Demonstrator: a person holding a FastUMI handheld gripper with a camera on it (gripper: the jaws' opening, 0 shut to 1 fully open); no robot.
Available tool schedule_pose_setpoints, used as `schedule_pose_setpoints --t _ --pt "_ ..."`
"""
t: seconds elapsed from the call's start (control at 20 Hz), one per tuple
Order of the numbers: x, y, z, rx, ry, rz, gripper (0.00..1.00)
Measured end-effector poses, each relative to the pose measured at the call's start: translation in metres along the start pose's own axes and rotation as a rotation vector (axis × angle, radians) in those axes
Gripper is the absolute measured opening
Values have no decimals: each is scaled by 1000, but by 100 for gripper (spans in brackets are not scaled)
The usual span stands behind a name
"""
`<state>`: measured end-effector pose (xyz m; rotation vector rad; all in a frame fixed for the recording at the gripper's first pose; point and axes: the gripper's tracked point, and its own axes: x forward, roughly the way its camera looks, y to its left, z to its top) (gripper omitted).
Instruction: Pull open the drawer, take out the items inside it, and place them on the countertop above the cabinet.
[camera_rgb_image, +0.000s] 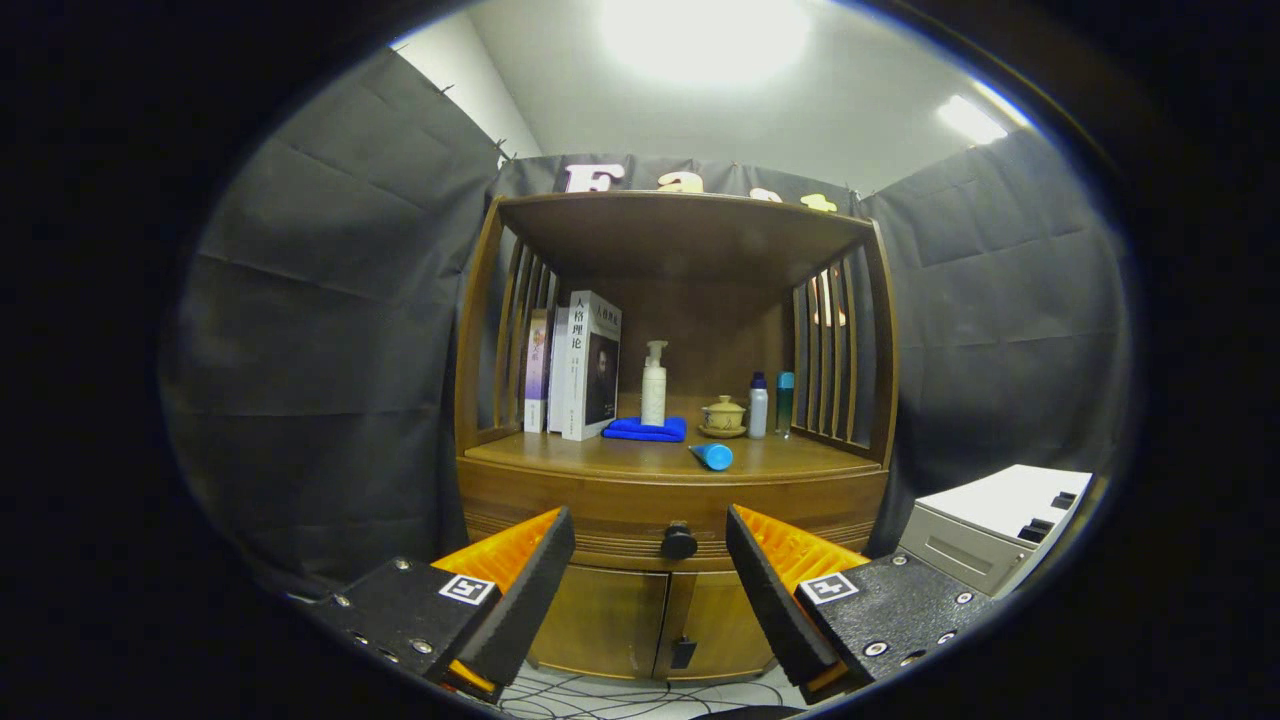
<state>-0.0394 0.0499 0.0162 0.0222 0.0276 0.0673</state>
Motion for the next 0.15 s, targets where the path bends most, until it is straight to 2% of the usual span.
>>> schedule_pose_setpoints --t 0.15 --pt "-2 -1 1 -1 -5 -1 95"
